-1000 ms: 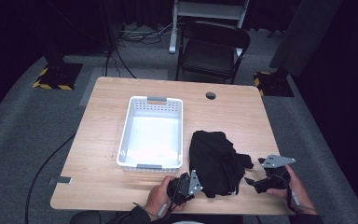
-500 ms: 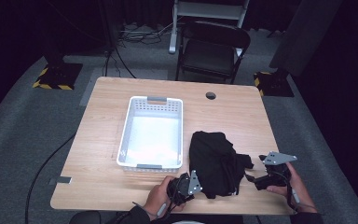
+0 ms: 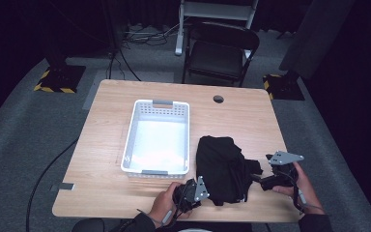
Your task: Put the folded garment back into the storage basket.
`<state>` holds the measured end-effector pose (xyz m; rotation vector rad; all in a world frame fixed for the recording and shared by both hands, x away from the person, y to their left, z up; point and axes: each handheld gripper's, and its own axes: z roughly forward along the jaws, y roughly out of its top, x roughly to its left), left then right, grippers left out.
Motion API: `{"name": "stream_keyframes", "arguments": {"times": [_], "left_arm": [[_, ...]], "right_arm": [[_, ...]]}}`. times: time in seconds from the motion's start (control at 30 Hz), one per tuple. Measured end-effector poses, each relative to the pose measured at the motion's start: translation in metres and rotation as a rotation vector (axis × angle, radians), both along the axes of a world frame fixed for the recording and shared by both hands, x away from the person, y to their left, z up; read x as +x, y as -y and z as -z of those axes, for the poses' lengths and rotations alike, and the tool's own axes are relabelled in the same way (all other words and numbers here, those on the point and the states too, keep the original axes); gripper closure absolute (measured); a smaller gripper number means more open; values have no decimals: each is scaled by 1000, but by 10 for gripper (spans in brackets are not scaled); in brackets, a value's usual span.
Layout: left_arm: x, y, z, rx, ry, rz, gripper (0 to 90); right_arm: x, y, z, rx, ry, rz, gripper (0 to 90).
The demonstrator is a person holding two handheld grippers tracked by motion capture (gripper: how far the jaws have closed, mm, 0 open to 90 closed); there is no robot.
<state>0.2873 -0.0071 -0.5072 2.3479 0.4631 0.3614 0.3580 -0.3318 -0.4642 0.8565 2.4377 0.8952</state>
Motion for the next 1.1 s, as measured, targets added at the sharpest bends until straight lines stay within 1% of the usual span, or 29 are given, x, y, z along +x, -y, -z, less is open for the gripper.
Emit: {"name": "stream_keyframes", "arguments": {"times": [0.13, 0.27, 0.57, 0.93, 1.1], "left_arm": [[0, 0, 0, -3, -2, -1, 785], [0, 0, 0, 0, -4, 0, 785], [0, 0, 0, -4, -3, -1, 784], [1, -1, 0, -3, -6, 1, 785], [1, -1, 0, -3, -7, 1, 784]], "right_arm": [[3, -7, -1, -21, 3, -8, 28], [6, -15, -4, -19, 5, -21, 28], [15, -31, -7, -14, 5, -28, 32], [25, -43, -10, -13, 11, -33, 34], [31, -46, -8, -20, 4, -31, 34]]}}
